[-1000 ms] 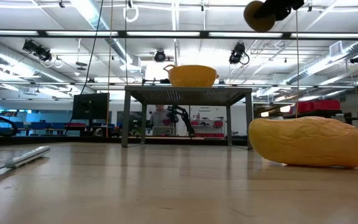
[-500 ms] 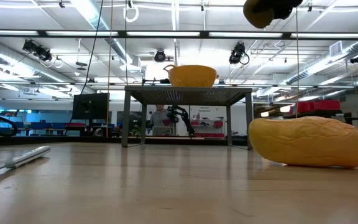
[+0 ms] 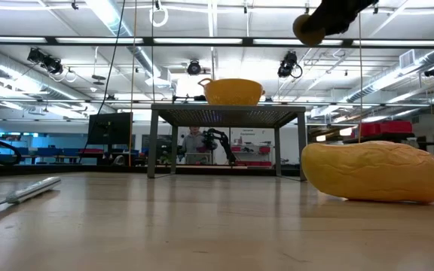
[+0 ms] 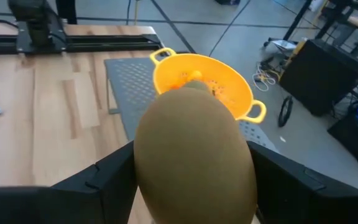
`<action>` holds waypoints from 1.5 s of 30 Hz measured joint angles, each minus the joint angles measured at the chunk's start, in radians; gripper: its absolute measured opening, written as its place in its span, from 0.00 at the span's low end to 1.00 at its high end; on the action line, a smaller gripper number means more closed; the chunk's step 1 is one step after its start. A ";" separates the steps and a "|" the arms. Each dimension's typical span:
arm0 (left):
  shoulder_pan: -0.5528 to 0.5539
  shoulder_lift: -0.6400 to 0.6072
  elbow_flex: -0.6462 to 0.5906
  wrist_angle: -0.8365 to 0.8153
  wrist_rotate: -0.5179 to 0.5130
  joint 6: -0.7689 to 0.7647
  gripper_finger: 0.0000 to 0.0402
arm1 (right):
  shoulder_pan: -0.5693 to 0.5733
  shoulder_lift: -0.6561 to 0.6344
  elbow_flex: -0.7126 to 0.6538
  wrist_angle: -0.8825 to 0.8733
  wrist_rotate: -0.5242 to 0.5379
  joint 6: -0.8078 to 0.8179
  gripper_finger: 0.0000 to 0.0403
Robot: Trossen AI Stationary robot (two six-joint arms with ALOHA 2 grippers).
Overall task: Pick & Place Fruit
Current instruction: Put the kiwi into the yellow colander bowl on the shelf
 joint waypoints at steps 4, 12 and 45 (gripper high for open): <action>0.000 0.000 0.000 0.000 0.000 0.000 0.00 | -0.065 0.000 0.000 0.000 -0.064 -0.006 0.68; 0.000 0.000 0.000 0.000 0.000 0.003 0.00 | -0.133 0.000 0.000 0.000 -0.118 -0.009 0.68; 0.000 0.000 0.000 -0.001 -0.018 0.019 0.01 | -0.142 0.211 0.000 0.432 -0.196 0.032 0.68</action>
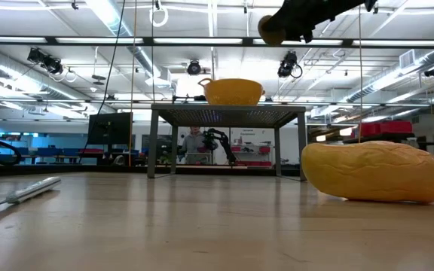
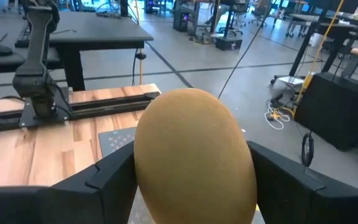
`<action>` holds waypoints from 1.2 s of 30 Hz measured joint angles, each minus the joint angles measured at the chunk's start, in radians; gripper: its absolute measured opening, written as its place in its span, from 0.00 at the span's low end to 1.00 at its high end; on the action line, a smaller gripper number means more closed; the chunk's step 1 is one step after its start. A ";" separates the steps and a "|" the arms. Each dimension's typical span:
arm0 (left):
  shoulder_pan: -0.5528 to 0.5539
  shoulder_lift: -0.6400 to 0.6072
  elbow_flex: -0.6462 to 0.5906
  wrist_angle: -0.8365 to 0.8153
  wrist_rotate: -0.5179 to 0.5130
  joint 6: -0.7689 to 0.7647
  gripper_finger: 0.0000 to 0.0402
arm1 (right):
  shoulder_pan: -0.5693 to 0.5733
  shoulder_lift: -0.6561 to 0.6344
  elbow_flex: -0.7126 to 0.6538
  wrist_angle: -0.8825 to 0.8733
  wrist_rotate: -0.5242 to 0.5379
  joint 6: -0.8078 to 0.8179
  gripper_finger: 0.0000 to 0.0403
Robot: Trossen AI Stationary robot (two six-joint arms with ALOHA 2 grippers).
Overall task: Pick & Place Fruit
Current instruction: Put the kiwi into the yellow colander bowl on the shelf
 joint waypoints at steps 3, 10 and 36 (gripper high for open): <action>0.000 0.000 0.000 0.000 0.000 0.001 0.00 | 0.000 0.019 0.000 0.048 0.000 0.000 0.68; 0.000 0.000 0.000 0.000 0.000 0.000 0.01 | 0.000 0.073 0.000 0.182 -0.001 -0.003 0.68; 0.000 0.000 0.000 0.000 -0.005 0.029 0.01 | -0.002 0.186 -0.001 0.415 0.010 0.018 0.68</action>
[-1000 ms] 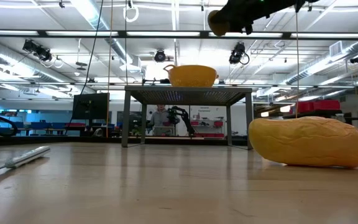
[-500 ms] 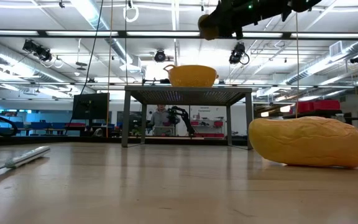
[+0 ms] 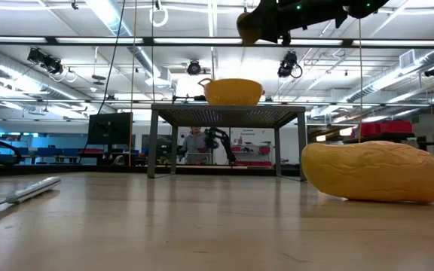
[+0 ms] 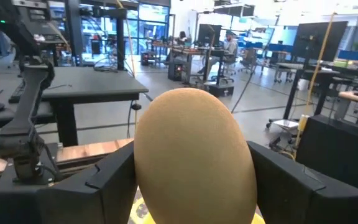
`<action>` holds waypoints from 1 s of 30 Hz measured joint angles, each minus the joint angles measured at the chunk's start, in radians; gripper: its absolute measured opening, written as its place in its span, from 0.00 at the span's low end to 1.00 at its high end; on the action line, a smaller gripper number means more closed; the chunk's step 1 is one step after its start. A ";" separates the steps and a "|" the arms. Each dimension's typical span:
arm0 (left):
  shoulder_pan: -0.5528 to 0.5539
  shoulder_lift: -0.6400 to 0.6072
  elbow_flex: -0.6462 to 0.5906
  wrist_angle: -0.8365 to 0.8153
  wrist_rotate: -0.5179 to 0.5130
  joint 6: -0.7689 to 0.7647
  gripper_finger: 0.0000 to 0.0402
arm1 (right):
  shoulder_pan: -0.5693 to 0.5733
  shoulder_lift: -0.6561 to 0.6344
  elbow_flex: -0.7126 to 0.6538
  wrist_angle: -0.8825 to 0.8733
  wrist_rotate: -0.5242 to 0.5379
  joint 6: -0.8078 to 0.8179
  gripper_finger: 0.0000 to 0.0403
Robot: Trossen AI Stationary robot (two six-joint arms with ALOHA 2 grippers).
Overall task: Pick & Place Fruit
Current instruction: Put the kiwi into the yellow colander bowl on the shelf
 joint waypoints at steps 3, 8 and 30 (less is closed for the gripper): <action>0.000 0.000 0.000 0.000 0.000 0.004 0.00 | -0.009 0.000 0.000 0.021 0.004 0.001 0.68; 0.000 0.000 0.000 0.000 0.000 0.006 0.00 | -0.042 0.000 0.000 0.036 0.006 0.032 0.68; 0.000 0.000 0.000 0.000 0.000 0.006 0.01 | -0.119 0.000 0.000 0.135 0.000 0.062 0.68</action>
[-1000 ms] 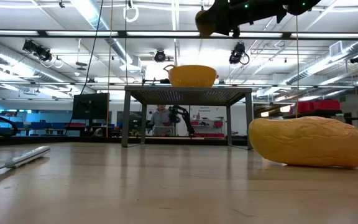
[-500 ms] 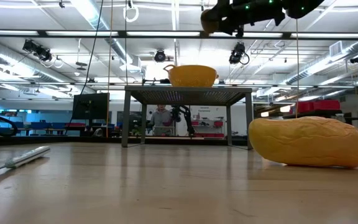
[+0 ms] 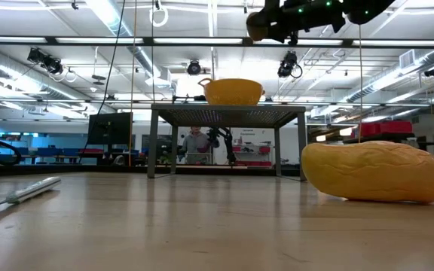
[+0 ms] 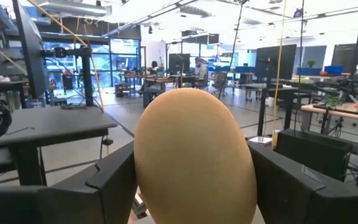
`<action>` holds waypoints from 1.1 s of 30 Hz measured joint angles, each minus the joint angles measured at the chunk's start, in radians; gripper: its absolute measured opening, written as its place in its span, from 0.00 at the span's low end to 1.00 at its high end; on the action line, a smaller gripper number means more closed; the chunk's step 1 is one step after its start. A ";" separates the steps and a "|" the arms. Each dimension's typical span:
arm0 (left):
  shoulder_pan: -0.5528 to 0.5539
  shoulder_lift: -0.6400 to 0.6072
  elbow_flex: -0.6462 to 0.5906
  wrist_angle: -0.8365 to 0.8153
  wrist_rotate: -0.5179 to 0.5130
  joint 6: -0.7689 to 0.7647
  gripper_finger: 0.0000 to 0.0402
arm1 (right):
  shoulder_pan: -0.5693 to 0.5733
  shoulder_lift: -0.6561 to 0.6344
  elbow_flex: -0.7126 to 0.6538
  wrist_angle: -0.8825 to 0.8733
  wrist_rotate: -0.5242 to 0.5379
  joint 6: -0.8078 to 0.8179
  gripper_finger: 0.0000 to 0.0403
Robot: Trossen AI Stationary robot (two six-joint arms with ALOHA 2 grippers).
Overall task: Pick & Place Fruit
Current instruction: Put the kiwi into the yellow colander bowl on the shelf
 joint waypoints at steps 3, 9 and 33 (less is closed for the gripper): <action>0.000 0.000 0.000 0.000 0.000 0.000 0.01 | 0.000 0.000 0.000 0.005 0.000 0.000 0.68; 0.000 0.000 0.000 0.000 0.000 0.000 0.01 | -0.015 0.005 0.037 -0.001 -0.001 0.000 0.68; 0.000 0.000 0.000 0.002 0.000 0.001 0.01 | -0.045 0.091 0.076 -0.007 -0.019 0.069 0.68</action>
